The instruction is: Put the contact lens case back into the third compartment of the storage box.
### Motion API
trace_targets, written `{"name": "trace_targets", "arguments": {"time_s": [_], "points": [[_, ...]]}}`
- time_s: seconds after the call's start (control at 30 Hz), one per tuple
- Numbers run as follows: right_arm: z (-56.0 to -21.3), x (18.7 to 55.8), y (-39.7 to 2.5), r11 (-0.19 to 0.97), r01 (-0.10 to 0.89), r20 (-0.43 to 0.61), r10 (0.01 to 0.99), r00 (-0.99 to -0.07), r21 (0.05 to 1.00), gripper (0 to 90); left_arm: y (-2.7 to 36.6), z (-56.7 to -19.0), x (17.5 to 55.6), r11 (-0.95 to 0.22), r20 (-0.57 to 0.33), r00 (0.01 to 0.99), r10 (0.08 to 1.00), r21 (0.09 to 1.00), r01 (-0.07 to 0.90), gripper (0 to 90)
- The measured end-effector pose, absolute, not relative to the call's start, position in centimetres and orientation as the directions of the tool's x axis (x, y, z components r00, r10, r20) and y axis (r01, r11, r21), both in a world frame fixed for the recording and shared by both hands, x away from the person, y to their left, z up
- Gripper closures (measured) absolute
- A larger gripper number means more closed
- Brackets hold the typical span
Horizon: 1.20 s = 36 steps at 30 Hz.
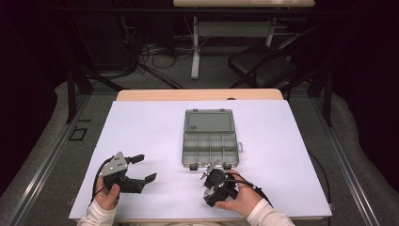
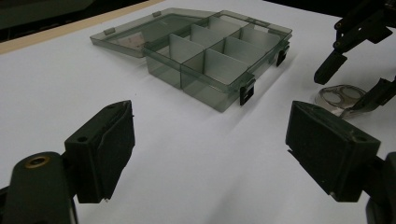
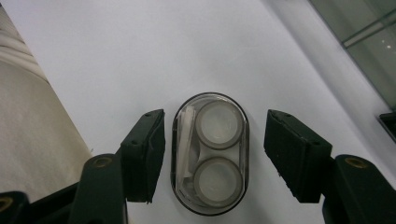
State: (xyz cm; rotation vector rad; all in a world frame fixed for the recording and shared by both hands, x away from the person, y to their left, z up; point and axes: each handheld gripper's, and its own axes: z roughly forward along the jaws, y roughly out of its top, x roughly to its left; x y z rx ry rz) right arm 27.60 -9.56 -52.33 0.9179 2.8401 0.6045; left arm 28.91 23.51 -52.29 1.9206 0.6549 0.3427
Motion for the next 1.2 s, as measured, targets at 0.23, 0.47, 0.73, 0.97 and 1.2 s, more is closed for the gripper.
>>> {"name": "trace_targets", "arguments": {"time_s": [0.23,0.47,0.73,0.97,1.2], "points": [[-52.72,27.64,-9.51,0.743,0.554,0.042,0.584,-0.811,0.376,41.4,23.52,-52.27,28.9,-0.321,-0.053,0.81,0.584,0.902,0.29,16.0],[-53.1,27.63,-9.58,0.736,0.562,0.048,0.591,-0.805,0.378,44.2,23.52,-52.29,28.9,-0.321,-0.052,0.81,0.584,0.902,0.289,16.0],[-53.26,27.7,-9.62,0.731,0.573,0.066,0.595,-0.801,0.37,46.0,23.53,-52.28,28.89,-0.323,-0.051,0.811,0.583,0.901,0.29,16.0],[-53.33,27.64,-9.56,0.734,0.572,0.057,0.596,-0.801,0.366,48.1,23.55,-52.28,28.87,-0.323,-0.05,0.81,0.585,0.901,0.288,16.0],[-53.32,27.62,-9.57,0.736,0.571,0.055,0.595,-0.802,0.365,48.3,23.55,-52.29,28.86,-0.323,-0.048,0.809,0.586,0.901,0.288,16.0]]}}
